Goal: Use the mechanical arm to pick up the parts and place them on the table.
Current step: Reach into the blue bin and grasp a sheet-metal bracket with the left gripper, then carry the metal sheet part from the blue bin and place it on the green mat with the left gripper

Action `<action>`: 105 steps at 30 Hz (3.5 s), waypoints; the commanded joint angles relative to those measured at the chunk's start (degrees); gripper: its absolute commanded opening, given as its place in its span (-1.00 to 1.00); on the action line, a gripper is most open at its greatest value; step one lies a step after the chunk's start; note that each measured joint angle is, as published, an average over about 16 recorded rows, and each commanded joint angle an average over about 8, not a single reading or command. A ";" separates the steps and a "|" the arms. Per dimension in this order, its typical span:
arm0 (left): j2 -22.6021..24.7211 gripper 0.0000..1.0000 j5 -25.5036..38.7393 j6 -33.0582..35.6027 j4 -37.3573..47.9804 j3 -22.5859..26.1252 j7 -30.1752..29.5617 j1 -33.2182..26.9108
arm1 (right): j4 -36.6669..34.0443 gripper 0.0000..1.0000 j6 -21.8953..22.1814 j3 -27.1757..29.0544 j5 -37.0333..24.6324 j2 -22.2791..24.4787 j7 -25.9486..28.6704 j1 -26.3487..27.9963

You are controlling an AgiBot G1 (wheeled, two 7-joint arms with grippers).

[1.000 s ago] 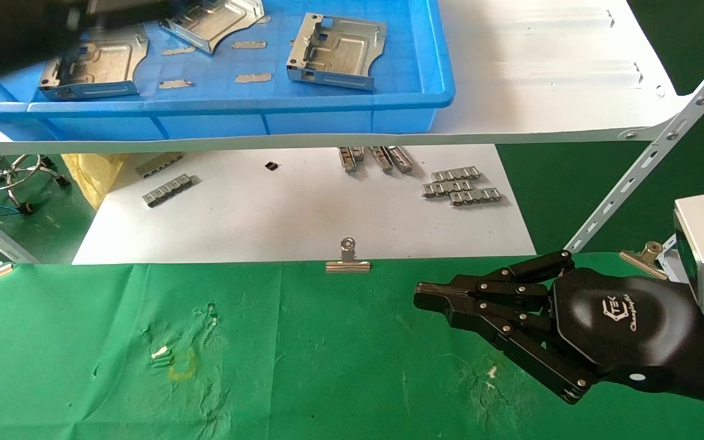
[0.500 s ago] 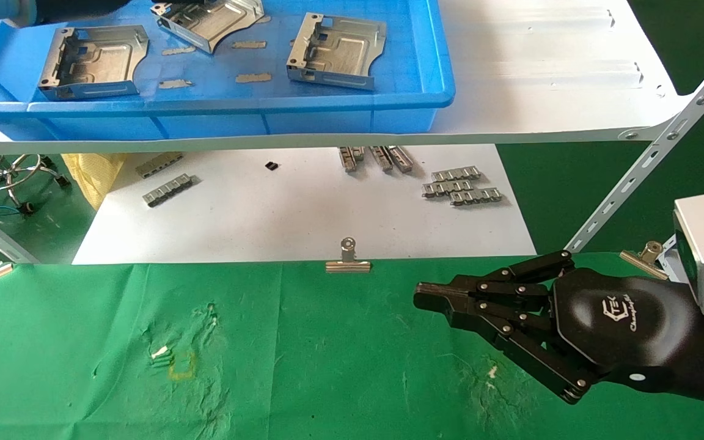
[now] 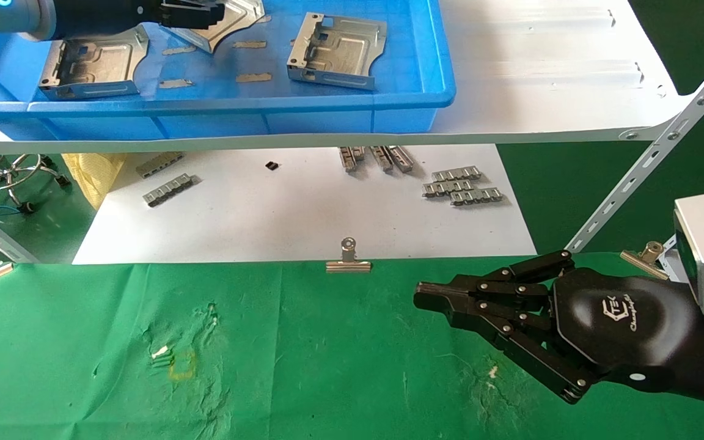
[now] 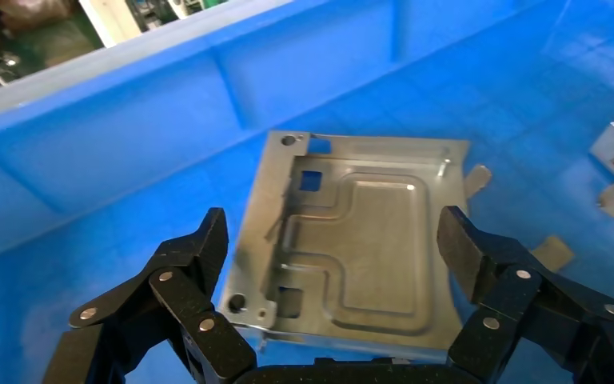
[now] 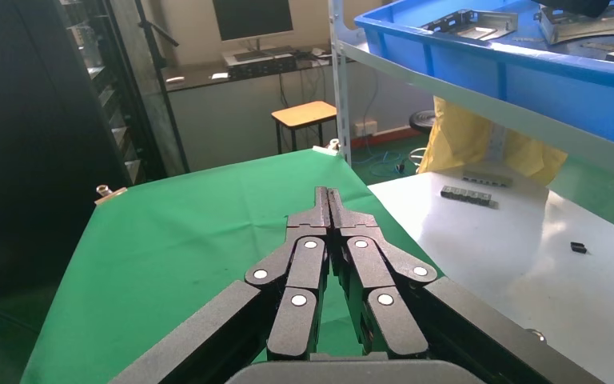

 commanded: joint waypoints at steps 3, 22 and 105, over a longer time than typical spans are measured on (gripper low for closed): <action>0.25 -1.00 0.88 -1.04 -0.08 0.62 0.19 -0.08 | 0.00 -1.00 0.00 0.00 0.00 0.00 0.00 0.00; 0.33 -1.00 2.03 -3.78 -0.48 1.41 1.87 0.37 | 0.00 0.54 0.00 0.00 0.00 0.00 0.00 0.00; -29.21 -1.00 -18.99 44.64 -26.14 16.83 42.82 19.26 | 0.00 1.00 0.00 0.00 0.00 0.00 0.00 0.00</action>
